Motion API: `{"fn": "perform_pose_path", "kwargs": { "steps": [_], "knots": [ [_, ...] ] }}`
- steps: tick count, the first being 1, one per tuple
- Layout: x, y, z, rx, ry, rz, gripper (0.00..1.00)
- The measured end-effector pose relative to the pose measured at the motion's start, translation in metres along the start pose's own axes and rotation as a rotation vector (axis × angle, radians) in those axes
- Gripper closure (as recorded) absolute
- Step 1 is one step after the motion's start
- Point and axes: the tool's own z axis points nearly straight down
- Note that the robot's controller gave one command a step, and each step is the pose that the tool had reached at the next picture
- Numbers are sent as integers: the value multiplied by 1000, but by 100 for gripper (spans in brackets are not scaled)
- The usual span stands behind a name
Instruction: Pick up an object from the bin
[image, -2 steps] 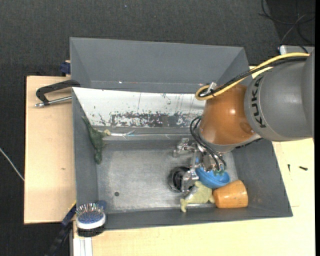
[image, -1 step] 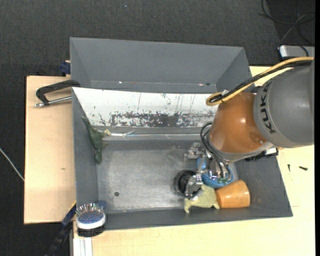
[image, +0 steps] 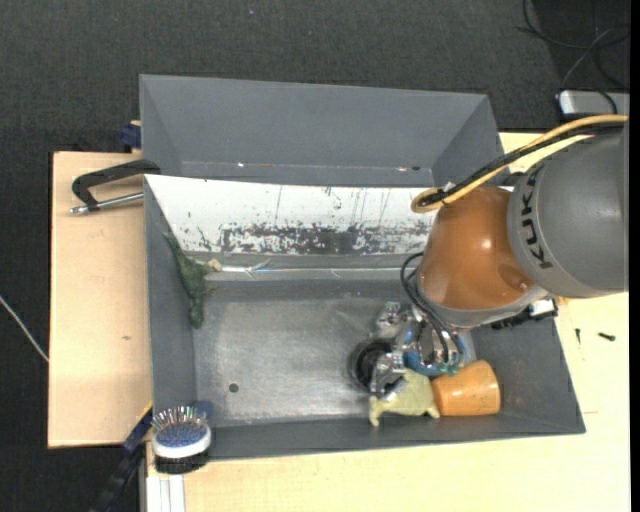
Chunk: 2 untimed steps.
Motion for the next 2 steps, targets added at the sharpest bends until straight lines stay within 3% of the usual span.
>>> {"fn": "perform_pose_path", "kwargs": {
  "steps": [1,2],
  "knots": [
    [-1,2,-36,5,-26,-2,100],
    [-3,3,-91,5,-28,-2,100]
  ]
}}
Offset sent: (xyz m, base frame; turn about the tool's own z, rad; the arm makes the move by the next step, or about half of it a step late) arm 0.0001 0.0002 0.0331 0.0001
